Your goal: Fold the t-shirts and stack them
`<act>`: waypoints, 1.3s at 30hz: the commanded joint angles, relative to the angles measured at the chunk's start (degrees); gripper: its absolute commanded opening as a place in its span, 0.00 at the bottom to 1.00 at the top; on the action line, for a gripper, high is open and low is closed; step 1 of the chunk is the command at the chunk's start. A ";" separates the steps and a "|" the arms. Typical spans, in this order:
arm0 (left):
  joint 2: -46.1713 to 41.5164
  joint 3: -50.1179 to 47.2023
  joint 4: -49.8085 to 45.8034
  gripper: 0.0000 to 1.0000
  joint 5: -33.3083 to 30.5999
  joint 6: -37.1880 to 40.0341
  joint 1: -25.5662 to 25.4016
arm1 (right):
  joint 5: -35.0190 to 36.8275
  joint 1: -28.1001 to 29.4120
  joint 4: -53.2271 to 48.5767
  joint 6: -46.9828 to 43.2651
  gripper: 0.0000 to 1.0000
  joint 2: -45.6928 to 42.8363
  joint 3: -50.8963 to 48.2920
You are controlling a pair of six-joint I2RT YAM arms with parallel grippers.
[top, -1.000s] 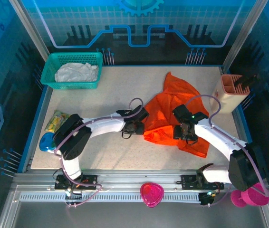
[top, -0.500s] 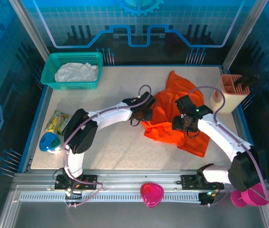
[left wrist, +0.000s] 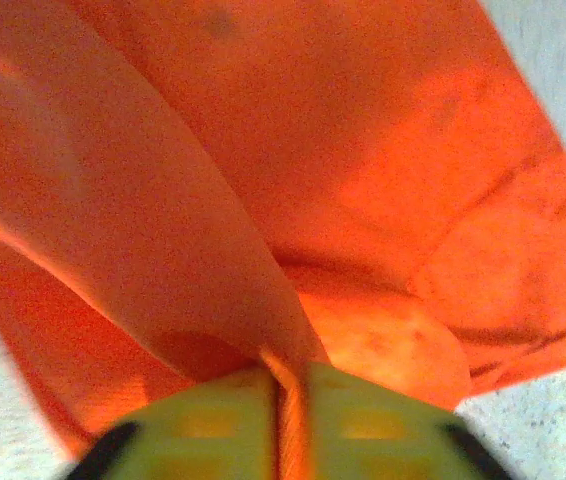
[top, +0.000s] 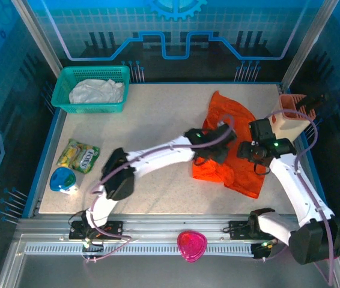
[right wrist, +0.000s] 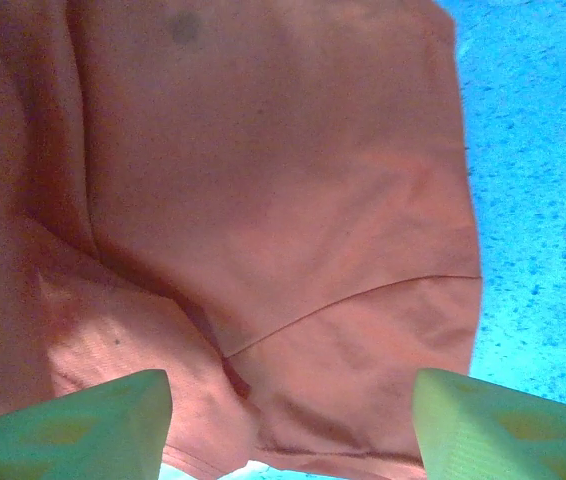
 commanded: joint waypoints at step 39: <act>-4.27 -20.04 9.50 0.42 12.65 -18.18 1.50 | -3.34 -17.34 -0.49 -7.70 0.58 -1.01 5.58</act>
